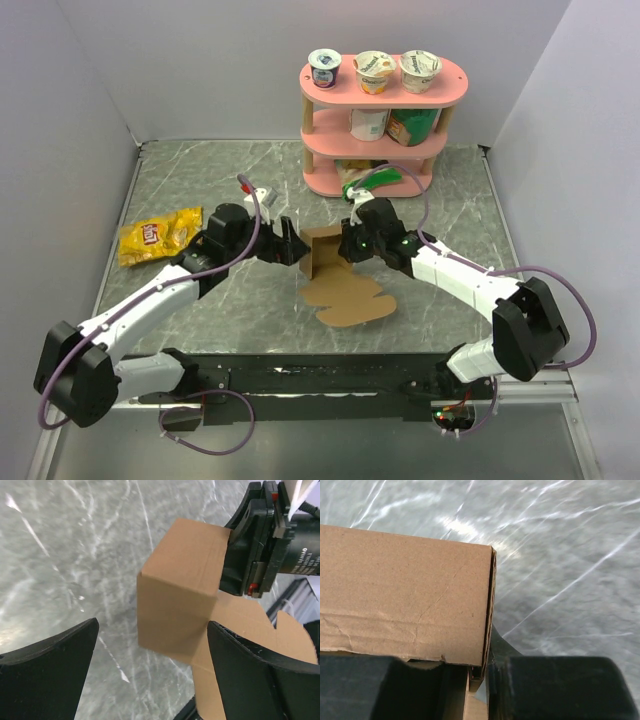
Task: Fold the paper box
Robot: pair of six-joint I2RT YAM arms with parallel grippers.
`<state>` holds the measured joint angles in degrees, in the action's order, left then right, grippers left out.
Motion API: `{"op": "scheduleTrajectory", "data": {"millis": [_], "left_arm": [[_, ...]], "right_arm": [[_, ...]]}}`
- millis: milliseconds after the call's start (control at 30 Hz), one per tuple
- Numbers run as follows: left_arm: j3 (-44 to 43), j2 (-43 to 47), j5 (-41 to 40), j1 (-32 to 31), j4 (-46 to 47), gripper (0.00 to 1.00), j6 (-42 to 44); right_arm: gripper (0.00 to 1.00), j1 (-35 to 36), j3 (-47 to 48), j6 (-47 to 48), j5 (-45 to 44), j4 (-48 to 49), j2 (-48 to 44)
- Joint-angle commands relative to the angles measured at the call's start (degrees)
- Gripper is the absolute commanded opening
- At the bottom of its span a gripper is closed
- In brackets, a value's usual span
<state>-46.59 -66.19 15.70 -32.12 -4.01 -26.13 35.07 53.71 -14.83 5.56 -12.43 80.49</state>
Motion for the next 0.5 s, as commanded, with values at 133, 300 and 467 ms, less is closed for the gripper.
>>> {"op": "scheduleTrajectory", "data": {"millis": [133,300,467], "left_arm": [[1.77,0.63,2.75,-0.40,9.03,0.96,-3.58],[4.04,0.18,8.37,-0.40,11.65,0.96,-5.41],[9.49,4.31,12.06,-0.05,17.89,0.96,-8.58]], "right_arm": [[0.23,-0.53,2.89,0.77,8.67,-2.78,-2.53],[0.23,-0.44,3.50,1.38,9.38,-3.22,-1.92],[0.23,-0.53,3.50,2.17,9.64,-3.57,-1.91]]}}
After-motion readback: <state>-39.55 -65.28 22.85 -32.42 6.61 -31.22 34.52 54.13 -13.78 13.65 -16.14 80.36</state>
